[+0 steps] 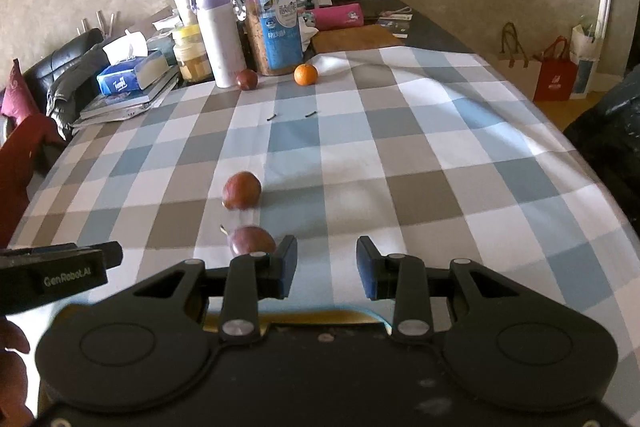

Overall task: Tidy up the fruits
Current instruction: 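Move left gripper away from the tray toward another dark red plum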

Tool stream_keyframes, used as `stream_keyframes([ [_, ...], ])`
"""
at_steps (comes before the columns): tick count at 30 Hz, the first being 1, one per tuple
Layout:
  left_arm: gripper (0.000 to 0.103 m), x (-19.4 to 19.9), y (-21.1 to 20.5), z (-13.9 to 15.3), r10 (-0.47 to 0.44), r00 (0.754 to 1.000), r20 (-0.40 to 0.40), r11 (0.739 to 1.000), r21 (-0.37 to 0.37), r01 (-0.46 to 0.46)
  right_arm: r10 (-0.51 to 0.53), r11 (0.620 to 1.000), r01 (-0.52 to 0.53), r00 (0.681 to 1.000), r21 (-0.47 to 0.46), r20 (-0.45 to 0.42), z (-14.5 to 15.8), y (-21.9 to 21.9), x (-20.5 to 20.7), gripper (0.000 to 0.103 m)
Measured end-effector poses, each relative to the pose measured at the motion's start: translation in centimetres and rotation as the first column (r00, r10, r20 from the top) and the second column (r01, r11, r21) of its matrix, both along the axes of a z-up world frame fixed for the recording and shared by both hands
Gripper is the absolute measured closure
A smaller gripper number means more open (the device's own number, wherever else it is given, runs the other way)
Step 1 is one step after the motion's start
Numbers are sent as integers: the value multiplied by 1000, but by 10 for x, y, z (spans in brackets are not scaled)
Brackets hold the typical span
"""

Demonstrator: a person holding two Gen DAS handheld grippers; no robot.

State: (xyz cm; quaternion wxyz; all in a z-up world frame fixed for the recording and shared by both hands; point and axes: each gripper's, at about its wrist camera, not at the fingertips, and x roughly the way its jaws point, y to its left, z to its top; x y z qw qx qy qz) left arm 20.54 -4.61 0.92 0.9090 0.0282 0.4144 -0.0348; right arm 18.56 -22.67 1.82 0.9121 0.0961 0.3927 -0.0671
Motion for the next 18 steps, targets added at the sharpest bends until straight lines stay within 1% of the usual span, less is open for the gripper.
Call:
stream_keyframes([
  [5, 49, 19, -6, 3, 13, 1000, 17, 1000, -12, -13, -47, 998, 47, 999, 33, -18, -1, -7, 28, 68],
  [10, 49, 41, -13, 1, 31, 999, 13, 999, -41, -30, -111, 992, 112, 993, 52, -33, -4, -15, 55, 67],
  [15, 49, 61, -20, -8, 50, 999, -13, 996, -78, -51, -203, 976, 208, 976, 68, -75, -16, -24, 81, 68],
  [18, 49, 71, -24, -15, 53, 998, -22, 995, -80, -54, -238, 968, 243, 967, 56, -94, -26, -27, 93, 68],
])
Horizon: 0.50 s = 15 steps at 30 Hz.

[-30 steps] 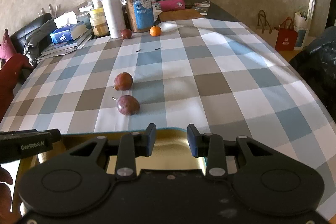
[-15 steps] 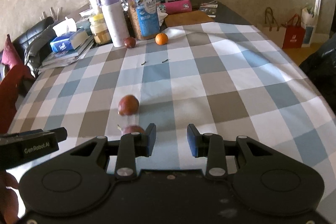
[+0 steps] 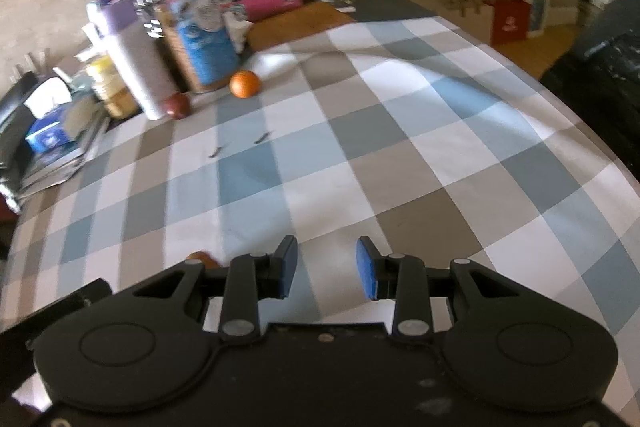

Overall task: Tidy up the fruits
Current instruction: 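Move left gripper away from the tray toward another dark red plum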

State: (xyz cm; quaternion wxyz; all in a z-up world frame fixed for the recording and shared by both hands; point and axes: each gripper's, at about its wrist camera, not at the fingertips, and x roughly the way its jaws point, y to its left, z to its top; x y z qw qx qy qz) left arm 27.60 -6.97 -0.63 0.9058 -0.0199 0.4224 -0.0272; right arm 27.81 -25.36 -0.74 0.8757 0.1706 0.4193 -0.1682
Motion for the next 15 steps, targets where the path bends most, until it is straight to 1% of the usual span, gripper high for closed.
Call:
stream_keyframes([
  [4, 49, 9, -4, -10, 0, 1000, -11, 1000, -4, 0, -28, 1000, 28, 999, -7, -19, -12, -3, 9, 68],
  [6, 49, 12, -6, -15, -15, 1000, -19, 1000, -24, 14, -28, 1000, 28, 999, -12, -30, -17, -3, 11, 68],
  [8, 49, 15, -11, -18, -37, 999, -38, 999, -20, 36, -17, 999, 16, 999, -27, -40, -20, -3, 12, 68],
  [11, 49, 11, -19, -17, -77, 997, -17, 997, -13, 76, -39, 999, 38, 999, -31, -37, -20, -6, 10, 67],
  [15, 49, 6, -28, -16, -120, 993, 13, 993, 0, 120, -41, 999, 40, 999, -22, -31, -21, -6, 7, 68],
])
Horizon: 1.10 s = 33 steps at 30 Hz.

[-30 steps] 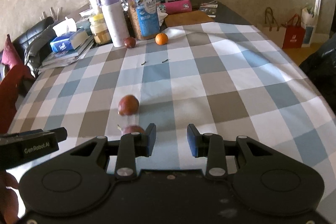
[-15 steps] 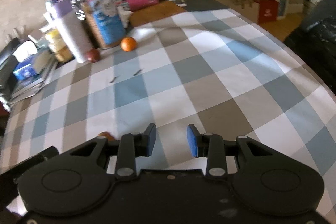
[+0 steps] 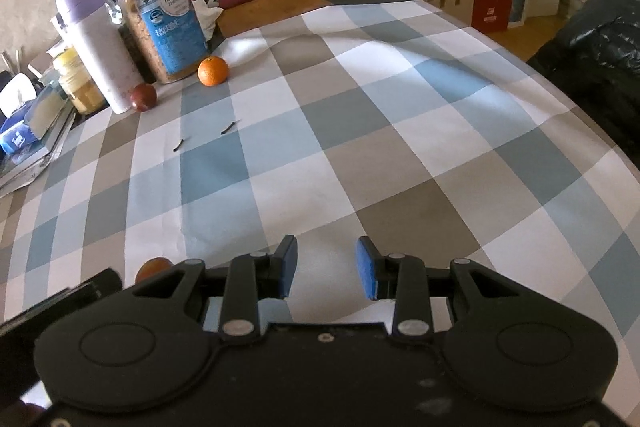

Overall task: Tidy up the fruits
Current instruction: 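Move left gripper away from the tray toward another dark red plum, then close left gripper on the dark red plum and lift it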

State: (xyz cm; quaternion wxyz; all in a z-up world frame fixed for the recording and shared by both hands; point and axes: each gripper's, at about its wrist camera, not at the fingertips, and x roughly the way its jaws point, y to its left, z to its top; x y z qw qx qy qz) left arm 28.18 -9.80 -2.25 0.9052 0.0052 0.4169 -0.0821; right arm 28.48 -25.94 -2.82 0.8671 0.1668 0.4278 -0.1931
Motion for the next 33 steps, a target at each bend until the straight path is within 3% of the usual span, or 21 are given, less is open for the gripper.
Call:
stream_keyframes([
  [5, 48, -4, -9, 1, -53, 998, 29, 999, 4, 53, -23, 999, 24, 1000, -30, 21, 2, 1, -4, 67],
  [8, 39, -6, -12, 2, -78, 996, 53, 997, -3, 78, -42, 999, 43, 998, -32, 41, 4, -2, -6, 68],
  [12, 38, -8, -15, 4, -98, 992, 81, 995, 6, 98, -62, 997, 65, 996, -31, 66, 6, -4, -9, 68],
  [20, 37, 5, -25, -7, -106, 993, 58, 992, 68, 102, -108, 992, 114, 989, -59, 105, 10, -7, -13, 68],
  [24, 36, 9, -25, -10, -114, 993, 20, 993, 32, 113, -105, 992, 111, 990, -64, 93, 8, -7, -12, 67],
  [33, 35, 8, -29, -13, -136, 991, 8, 990, 48, 136, -101, 994, 105, 991, -37, 93, 8, -9, -13, 67],
])
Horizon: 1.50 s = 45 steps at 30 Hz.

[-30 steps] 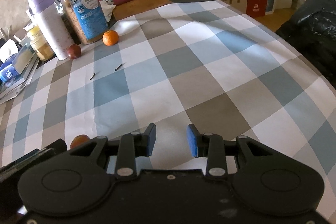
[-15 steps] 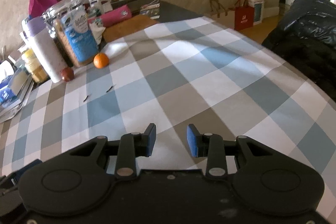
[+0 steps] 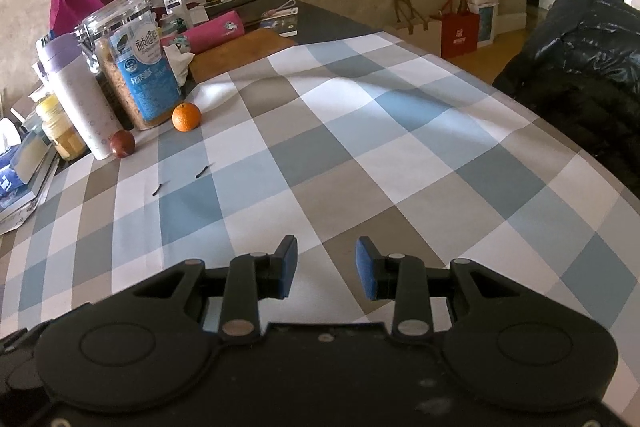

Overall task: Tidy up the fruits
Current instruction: 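Close left gripper on the dark red plum and lift it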

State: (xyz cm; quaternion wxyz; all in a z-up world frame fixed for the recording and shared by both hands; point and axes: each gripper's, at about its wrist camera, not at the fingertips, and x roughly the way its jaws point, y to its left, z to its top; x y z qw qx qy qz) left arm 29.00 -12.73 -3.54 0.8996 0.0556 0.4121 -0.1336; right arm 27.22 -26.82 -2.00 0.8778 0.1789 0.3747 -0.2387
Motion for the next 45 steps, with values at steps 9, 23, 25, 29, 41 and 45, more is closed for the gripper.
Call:
stream_keyframes([
  [9, 44, 1, 0, -3, -28, 999, -35, 1000, -5, 28, 9, 1000, -9, 1000, 0, -14, -3, 1, 2, 67],
  [23, 57, 4, 22, -3, 98, 990, -104, 995, -18, -100, 45, 999, -46, 998, -5, -45, -8, 7, 6, 68],
  [25, 57, 4, 28, -3, 139, 984, -114, 990, -11, -141, 60, 998, -61, 997, -6, -47, -8, 9, 6, 68],
  [29, 57, 1, 36, -2, 194, 976, -103, 981, 46, -190, 113, 993, -112, 992, 24, -53, -10, 13, 9, 68],
  [41, 57, 8, 80, -4, 359, 928, -98, 933, 74, -353, 309, 945, -300, 950, 132, -50, -14, 29, 14, 68],
  [45, 56, 13, 86, -9, 387, 915, -116, 922, 59, -383, 376, 919, -368, 926, 139, -35, -11, 39, 13, 68],
])
